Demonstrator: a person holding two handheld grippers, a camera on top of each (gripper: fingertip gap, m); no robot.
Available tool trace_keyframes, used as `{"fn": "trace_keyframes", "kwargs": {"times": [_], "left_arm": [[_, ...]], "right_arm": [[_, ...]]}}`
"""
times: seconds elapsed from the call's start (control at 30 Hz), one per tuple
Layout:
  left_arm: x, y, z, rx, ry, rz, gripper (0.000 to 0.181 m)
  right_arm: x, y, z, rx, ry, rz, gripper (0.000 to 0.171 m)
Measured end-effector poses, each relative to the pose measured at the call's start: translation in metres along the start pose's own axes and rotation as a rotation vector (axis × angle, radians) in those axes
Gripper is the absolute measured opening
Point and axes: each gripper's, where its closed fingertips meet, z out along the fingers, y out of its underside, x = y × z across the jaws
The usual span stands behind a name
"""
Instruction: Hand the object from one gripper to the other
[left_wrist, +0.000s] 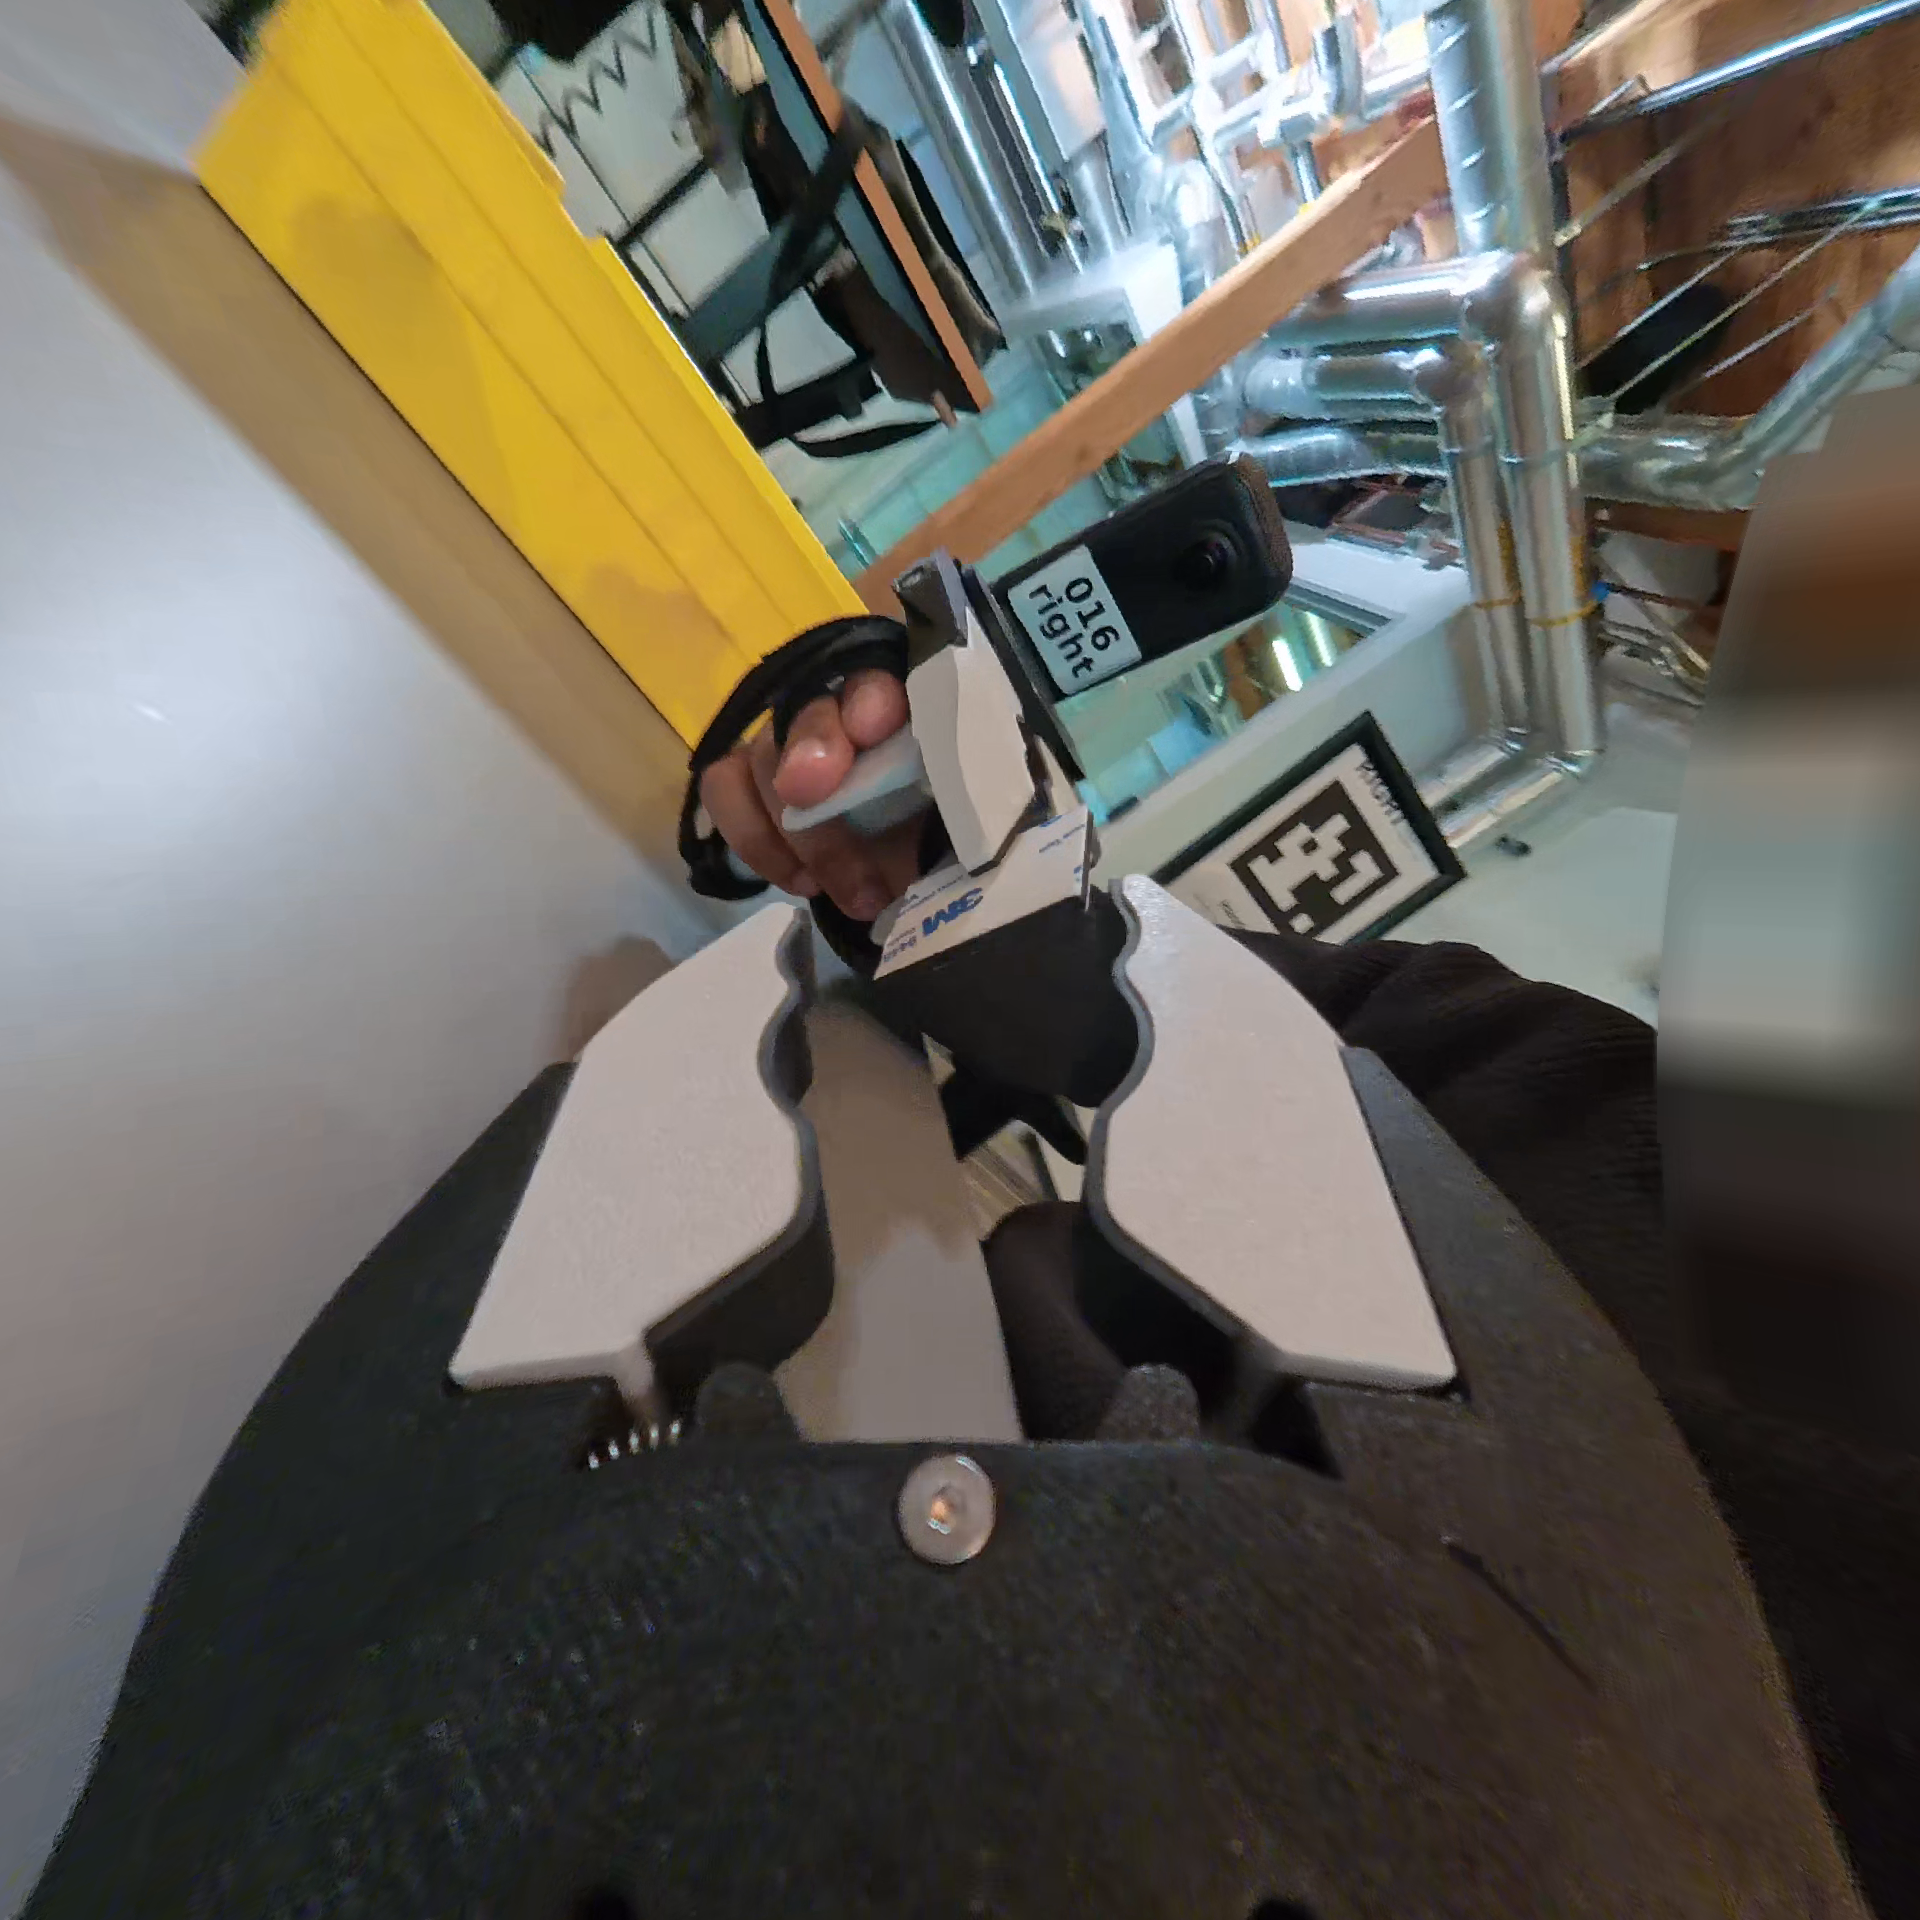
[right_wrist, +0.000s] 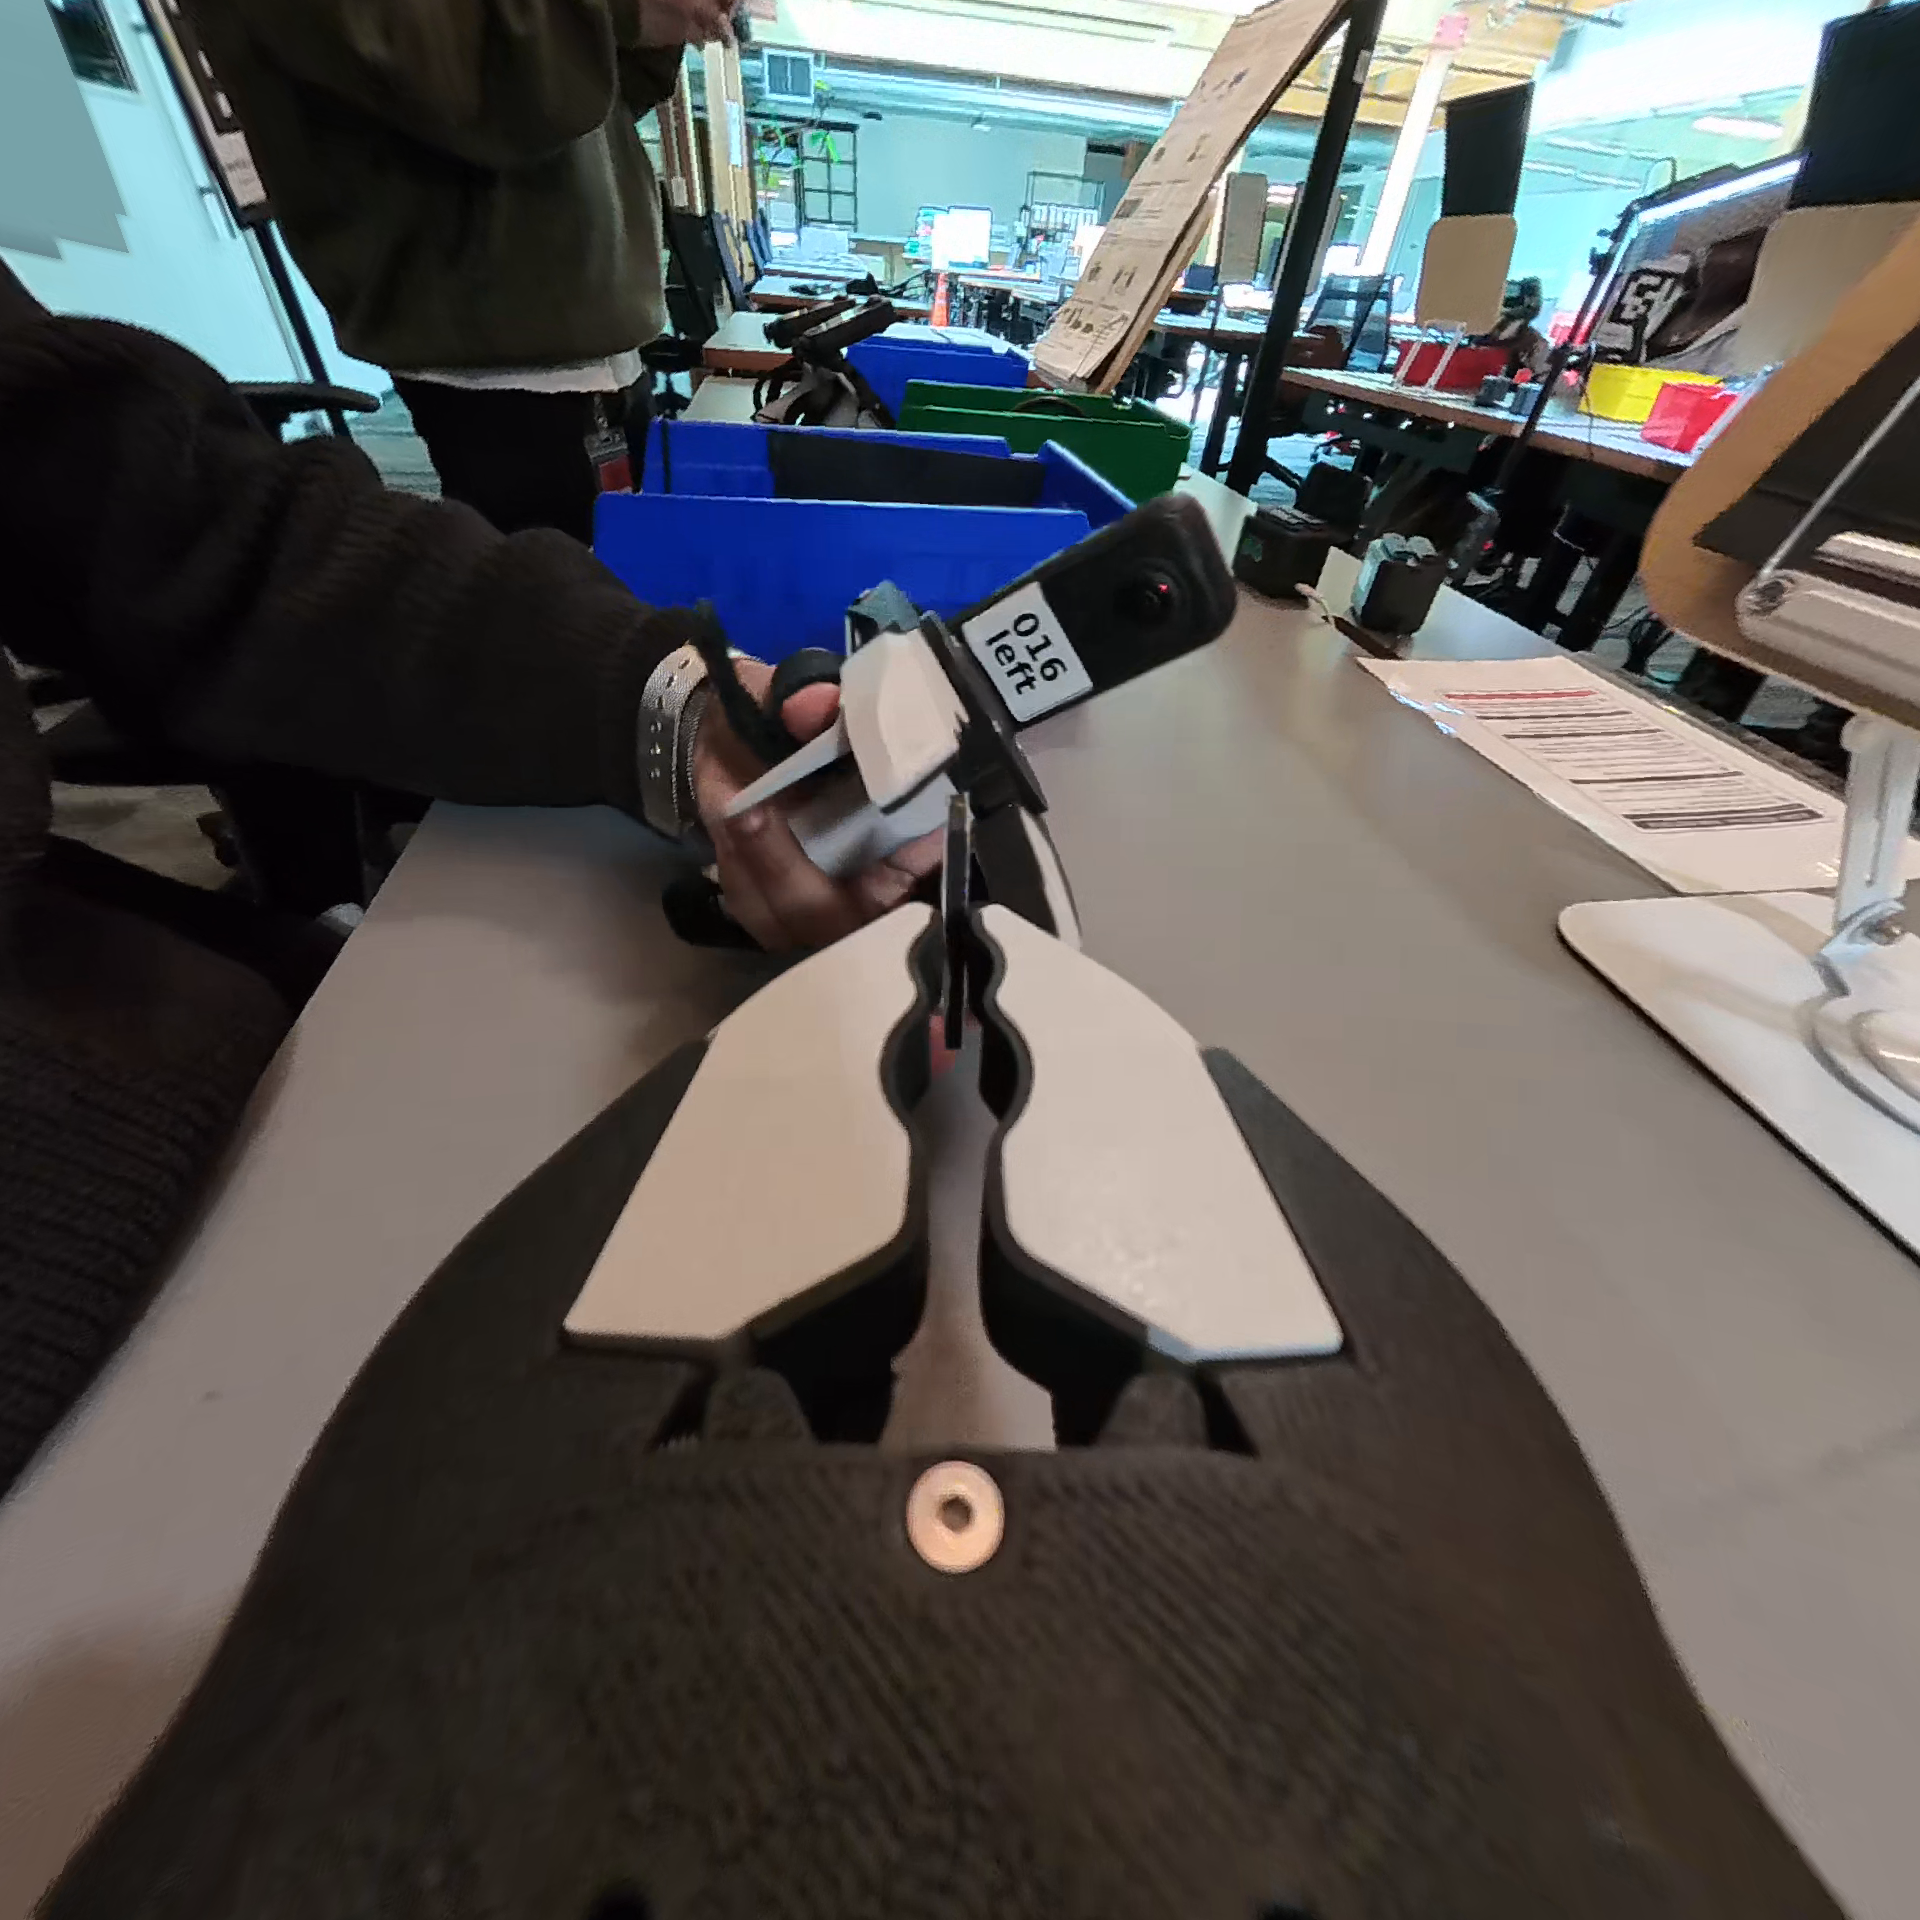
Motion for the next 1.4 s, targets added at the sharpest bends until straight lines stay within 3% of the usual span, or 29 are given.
{"fn": "trace_keyframes", "kwargs": {"times": [0.03,0.23,0.37,0.5,0.67,0.77,1.03,1.4], "left_arm": [[-0.001,-0.002,-0.001,0.015,-0.013,0.026,0.059],[-0.014,-0.021,-0.009,0.104,-0.194,0.208,0.065],[-0.019,-0.027,-0.013,0.107,-0.329,0.307,0.048],[-0.018,-0.029,-0.012,0.111,-0.443,0.402,0.044],[-0.019,-0.019,-0.002,0.069,-0.527,0.476,0.041],[-0.013,-0.015,0.003,0.097,-0.454,0.341,0.025],[-0.010,-0.025,-0.005,0.267,-0.222,-0.048,0.021],[-0.019,-0.022,-0.009,0.260,-0.232,-0.116,0.006]], "right_arm": [[0.002,-0.002,-0.001,0.009,0.008,0.011,0.004],[0.019,-0.004,-0.007,0.033,0.075,0.142,0.004],[0.037,0.003,-0.011,-0.031,0.211,0.129,0.004],[0.051,0.012,-0.016,-0.163,0.383,-0.030,0.004],[0.043,0.021,-0.005,-0.322,0.457,-0.304,0.004],[0.044,0.022,-0.003,-0.403,0.534,-0.491,0.004],[0.036,0.021,0.003,-0.487,0.580,-0.749,0.004],[0.030,0.020,0.009,-0.540,0.609,-0.967,0.004]]}}
